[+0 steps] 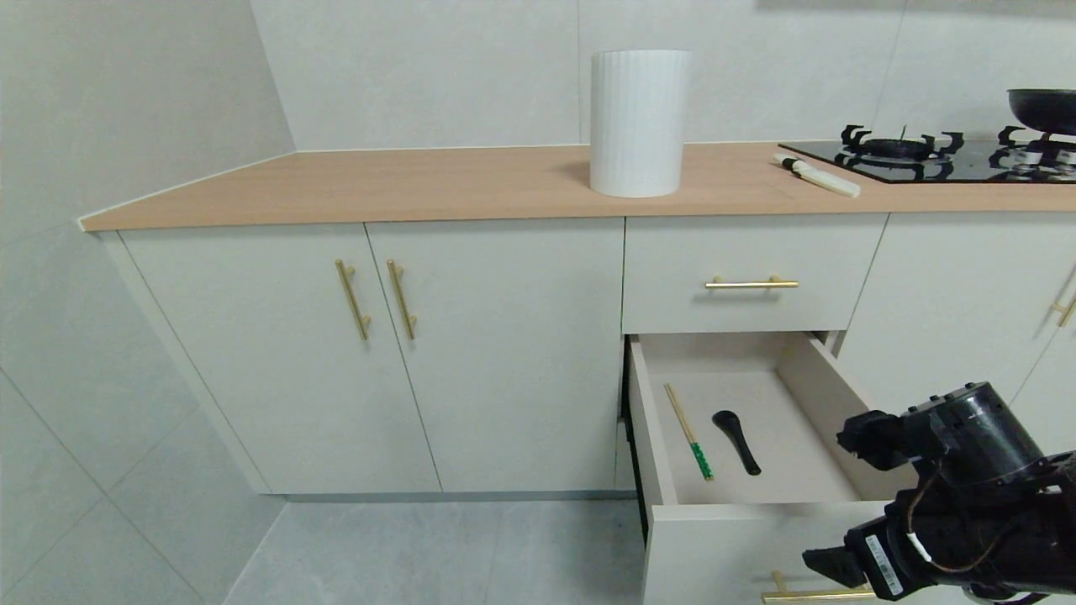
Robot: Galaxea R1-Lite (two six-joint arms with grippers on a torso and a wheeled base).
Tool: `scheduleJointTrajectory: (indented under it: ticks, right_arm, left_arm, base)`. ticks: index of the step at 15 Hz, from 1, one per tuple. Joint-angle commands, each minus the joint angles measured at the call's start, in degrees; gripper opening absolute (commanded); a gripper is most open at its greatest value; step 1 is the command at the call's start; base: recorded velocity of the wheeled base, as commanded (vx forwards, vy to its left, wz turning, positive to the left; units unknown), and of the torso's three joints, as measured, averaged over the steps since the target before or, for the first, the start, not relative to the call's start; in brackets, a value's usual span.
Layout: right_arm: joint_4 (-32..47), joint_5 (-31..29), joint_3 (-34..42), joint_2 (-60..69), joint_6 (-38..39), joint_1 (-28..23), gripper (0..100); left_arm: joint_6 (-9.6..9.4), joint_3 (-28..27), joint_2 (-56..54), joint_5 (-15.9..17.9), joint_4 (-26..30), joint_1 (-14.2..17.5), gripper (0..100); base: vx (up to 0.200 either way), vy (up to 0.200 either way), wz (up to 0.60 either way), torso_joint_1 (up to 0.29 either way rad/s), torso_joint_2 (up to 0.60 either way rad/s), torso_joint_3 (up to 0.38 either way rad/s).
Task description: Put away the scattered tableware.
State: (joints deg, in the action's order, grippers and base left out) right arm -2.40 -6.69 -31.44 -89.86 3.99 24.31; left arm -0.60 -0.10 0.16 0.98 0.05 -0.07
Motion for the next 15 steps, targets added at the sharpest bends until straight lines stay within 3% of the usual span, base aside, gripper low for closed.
scheduleJointTrajectory:
  ticks: [1,10,15]
  right_arm:
    - [0.64,0.01,0.33,-1.37,-0.73,0.21,100]
    - [0.20,-1.83,-2.75,-8.93,1.64,-2.07,100]
    - [0.12,-2.54,-5.83,-11.04,6.56,-3.57,100]
  left_arm:
    - [-0.02,0.01,0.02,-0.01,0.04,-0.01,100]
    - [-0.02,0.01,0.02,-0.01,-0.05,-0.01,100]
    - [-0.02,0.01,0.02,-0.01,0.04,-0.01,100]
  base:
    - [0.000,0.000,0.00,0.000,0.00,0.000]
    - [0.000,0.000,0.00,0.000,0.00,0.000]
    - [0.000,0.000,0.00,0.000,0.00,0.000]
